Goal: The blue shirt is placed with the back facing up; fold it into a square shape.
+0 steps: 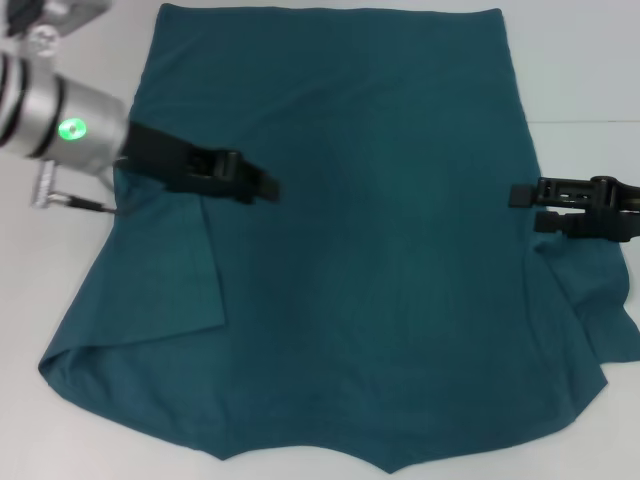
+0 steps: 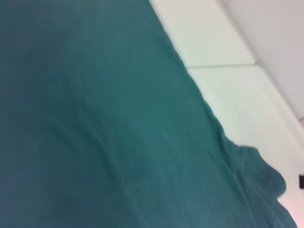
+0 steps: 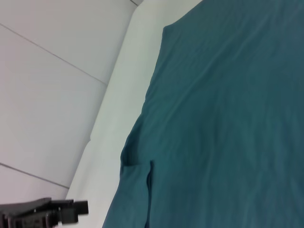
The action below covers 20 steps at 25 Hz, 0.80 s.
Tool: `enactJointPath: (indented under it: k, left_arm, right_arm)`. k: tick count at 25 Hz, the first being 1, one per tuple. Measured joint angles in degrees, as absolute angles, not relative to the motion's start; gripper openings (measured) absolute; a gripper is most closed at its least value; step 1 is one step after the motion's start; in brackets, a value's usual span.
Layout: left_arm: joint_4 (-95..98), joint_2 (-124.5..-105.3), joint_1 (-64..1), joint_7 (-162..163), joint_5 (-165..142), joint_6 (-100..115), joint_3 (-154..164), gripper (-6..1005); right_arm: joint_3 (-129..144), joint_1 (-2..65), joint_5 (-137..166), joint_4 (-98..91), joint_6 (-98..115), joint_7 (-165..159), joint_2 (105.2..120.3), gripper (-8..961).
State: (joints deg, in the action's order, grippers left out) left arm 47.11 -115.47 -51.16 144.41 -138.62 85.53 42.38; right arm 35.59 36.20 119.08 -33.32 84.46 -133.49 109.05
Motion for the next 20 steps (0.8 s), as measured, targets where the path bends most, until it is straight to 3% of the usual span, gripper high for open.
enactJointPath:
  k: [5, 8, 9, 13, 17, 20]
  left_arm:
    - [47.9, -114.69, -45.6, 143.8, -135.4, 86.5, 39.0, 291]
    - [47.9, -114.97, -41.7, 135.6, -131.2, 91.1, 37.8, 470]
    - [48.1, -115.93, -37.2, 121.9, -128.1, 96.8, 37.4, 529]
    - [48.8, -118.53, -31.7, 108.5, -127.2, 99.8, 37.0, 659]
    - [49.8, -120.93, -28.5, 103.4, -127.1, 99.8, 37.2, 662]
    - [50.2, -121.4, -28.1, 102.8, -127.1, 101.3, 37.0, 663]
  right_arm:
    - [35.6, 36.3, 119.1, -33.3, 85.6, -130.1, 109.11, 883]
    - [35.6, 36.3, 119.1, -33.4, 85.6, -128.7, 109.22, 882]
    - [35.6, 36.2, 119.1, -33.6, 85.4, -128.4, 109.26, 882]
    - [36.1, 36.3, 119.2, -34.1, 85.6, -127.2, 108.95, 882]
    - [36.8, 36.3, 120.0, -34.1, 86.1, -127.1, 108.02, 881]
    - [37.0, 36.2, 121.6, -34.1, 88.0, -127.3, 106.83, 880]
